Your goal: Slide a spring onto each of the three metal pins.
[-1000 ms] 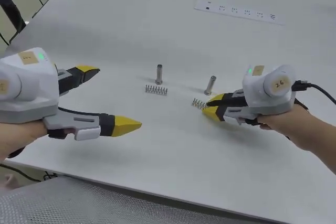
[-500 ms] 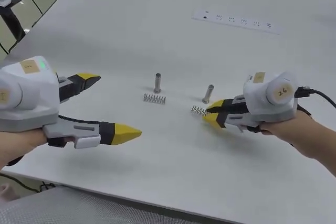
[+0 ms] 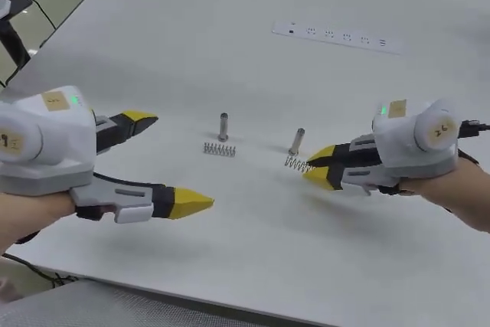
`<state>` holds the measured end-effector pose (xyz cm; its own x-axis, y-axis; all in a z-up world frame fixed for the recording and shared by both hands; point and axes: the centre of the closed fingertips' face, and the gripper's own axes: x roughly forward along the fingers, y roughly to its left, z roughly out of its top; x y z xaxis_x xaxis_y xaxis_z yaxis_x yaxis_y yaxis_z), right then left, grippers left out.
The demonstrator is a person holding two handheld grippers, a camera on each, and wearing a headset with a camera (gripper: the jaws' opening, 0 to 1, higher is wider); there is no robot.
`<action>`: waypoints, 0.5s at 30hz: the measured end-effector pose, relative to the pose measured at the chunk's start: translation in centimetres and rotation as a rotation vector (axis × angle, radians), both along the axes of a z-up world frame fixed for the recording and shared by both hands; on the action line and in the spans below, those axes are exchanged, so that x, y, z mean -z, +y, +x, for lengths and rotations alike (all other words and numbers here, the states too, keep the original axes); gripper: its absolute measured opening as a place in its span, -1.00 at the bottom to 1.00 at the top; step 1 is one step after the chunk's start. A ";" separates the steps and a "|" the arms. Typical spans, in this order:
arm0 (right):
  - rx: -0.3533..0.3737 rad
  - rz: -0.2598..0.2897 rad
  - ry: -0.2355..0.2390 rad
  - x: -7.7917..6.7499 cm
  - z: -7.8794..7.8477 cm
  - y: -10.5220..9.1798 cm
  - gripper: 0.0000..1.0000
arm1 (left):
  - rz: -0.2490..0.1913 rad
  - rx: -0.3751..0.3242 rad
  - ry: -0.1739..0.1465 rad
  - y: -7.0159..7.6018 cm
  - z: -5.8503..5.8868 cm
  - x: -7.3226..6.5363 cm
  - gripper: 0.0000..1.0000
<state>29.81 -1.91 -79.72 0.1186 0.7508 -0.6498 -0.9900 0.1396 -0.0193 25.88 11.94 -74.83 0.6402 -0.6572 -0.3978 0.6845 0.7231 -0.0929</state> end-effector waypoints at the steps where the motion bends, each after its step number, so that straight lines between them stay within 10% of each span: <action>1: -0.002 0.002 0.001 -0.2 -0.1 -0.1 -0.84 | 0.000 0.005 0.000 -0.1 0.0 0.0 0.81; 15: -0.070 0.020 -0.016 -2.2 -2.5 -0.7 -0.84 | 0.000 0.130 0.014 -4.5 -0.1 0.2 0.66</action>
